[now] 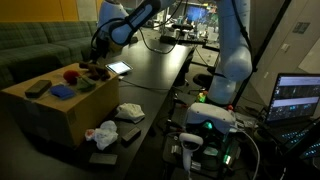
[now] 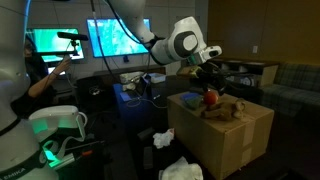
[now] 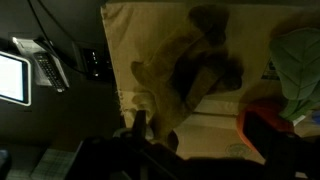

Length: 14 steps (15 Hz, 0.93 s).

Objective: Put the items on the table on to the box and the items on the box on to the table.

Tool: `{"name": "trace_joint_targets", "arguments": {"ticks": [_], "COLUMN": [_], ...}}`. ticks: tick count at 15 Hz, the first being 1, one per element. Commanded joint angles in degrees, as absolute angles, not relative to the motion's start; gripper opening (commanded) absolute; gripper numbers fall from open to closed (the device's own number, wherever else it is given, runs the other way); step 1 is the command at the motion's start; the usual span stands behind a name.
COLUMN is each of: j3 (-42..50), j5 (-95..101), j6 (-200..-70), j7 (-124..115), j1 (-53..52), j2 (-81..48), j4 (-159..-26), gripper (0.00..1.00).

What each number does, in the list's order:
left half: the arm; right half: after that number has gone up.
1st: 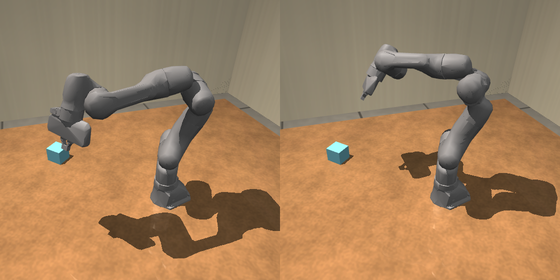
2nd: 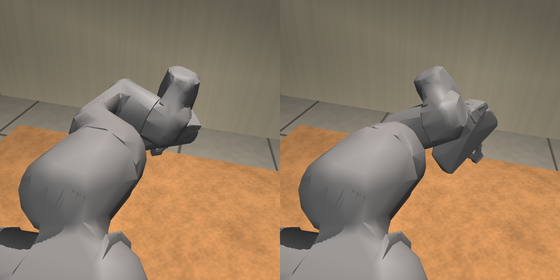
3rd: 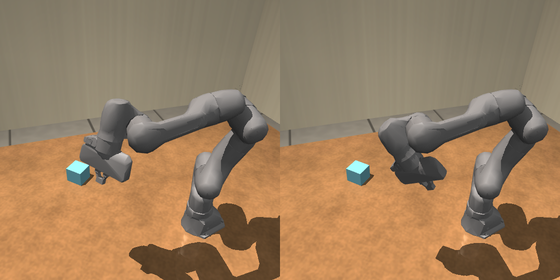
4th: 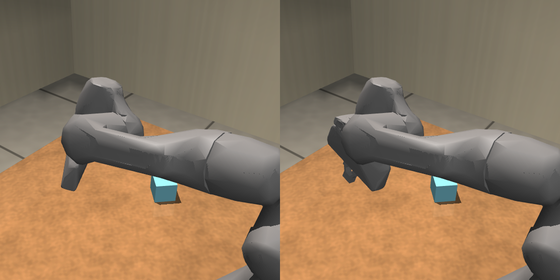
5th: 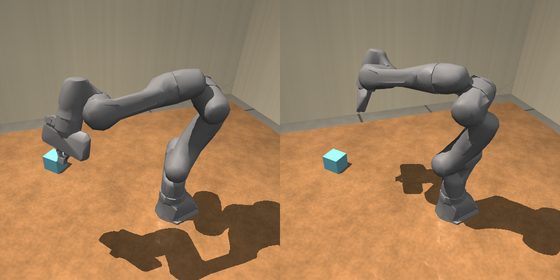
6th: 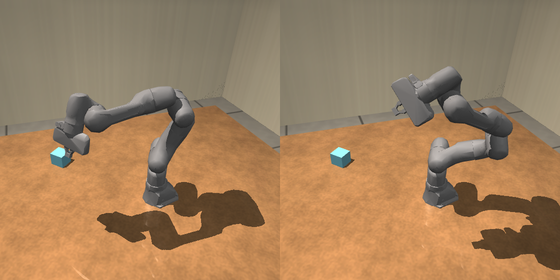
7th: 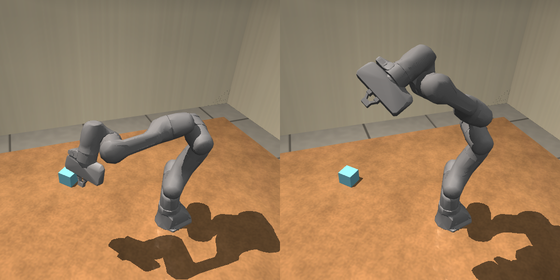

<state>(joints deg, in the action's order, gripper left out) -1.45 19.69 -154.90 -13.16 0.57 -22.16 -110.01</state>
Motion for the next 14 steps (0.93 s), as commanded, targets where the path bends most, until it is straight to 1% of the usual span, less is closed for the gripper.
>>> {"name": "trace_joint_targets", "arguments": {"ticks": [1,6,14], "j3": [-1.78,-1.65,1.37], "j5": [12.28,7.77,9.81], "j6": [-156.59,-156.76,-158.10], "j7": [-5.80,-0.66,0.83], "j1": [0.77,0.70,-0.82], "j2": [-29.04,-34.93,-39.72], "j4": [-103.20,-98.02,-94.20], "gripper": [1.00,1.00,1.00]}}
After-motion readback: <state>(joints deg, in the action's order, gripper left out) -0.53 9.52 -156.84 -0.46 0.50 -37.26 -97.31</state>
